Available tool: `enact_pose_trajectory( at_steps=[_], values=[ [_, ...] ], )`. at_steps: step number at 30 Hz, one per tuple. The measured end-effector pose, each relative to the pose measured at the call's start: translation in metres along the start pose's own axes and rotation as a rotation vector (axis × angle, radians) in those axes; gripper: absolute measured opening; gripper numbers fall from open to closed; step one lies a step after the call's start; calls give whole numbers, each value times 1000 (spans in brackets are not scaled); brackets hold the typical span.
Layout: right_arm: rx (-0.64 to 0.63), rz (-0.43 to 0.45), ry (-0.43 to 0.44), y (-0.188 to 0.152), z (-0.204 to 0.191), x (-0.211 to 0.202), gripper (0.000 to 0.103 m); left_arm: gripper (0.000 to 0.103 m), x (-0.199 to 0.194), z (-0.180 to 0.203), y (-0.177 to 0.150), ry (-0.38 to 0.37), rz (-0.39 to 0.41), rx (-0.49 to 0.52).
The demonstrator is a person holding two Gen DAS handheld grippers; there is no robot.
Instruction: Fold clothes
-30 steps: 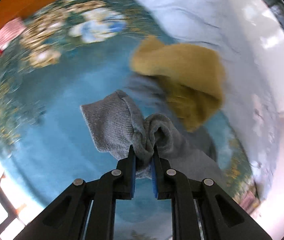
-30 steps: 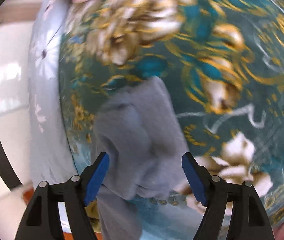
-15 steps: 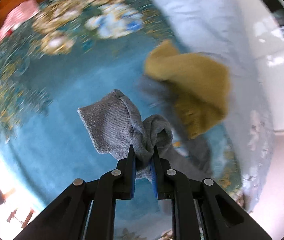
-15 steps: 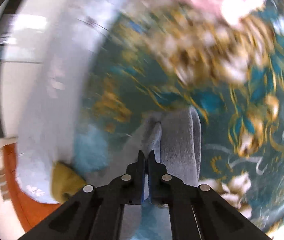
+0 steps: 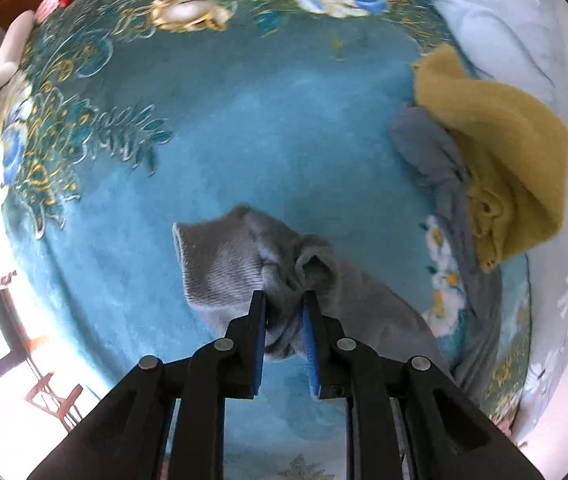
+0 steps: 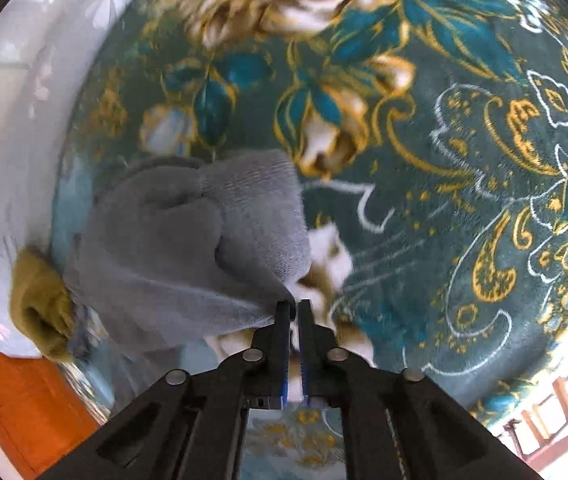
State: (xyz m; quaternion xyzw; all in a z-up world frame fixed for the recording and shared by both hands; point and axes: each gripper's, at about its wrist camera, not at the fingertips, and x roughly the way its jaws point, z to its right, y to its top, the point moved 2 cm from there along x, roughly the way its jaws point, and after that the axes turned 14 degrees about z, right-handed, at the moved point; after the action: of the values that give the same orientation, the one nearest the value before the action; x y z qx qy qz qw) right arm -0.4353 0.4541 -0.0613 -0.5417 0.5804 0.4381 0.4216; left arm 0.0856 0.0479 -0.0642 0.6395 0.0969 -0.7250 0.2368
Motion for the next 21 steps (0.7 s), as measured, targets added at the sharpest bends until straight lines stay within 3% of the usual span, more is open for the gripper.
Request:
enact_pose_trajectory(
  at_steps=[2, 5, 8, 13, 16, 21],
  values=[
    [-38, 20, -30, 7, -8, -6, 11, 34, -1, -4, 5, -4, -14, -28],
    [-32, 75, -69, 22, -16, -24, 34, 35, -7, -2, 13, -40, -21, -91],
    [55, 116, -7, 35, -26, -41, 46, 40, -5, 14, 16, -109, -51, -118],
    [256, 50, 171, 46, -58, -29, 61, 48, 29, 45, 2, -174, -190, -207],
    [347, 3, 162, 52, -72, -8, 66, 49, 56, 52, -8, -159, -257, -302],
    [453, -14, 39, 56, -75, 13, 66, 49, 86, 45, -14, -28, -285, -418]
  ],
)
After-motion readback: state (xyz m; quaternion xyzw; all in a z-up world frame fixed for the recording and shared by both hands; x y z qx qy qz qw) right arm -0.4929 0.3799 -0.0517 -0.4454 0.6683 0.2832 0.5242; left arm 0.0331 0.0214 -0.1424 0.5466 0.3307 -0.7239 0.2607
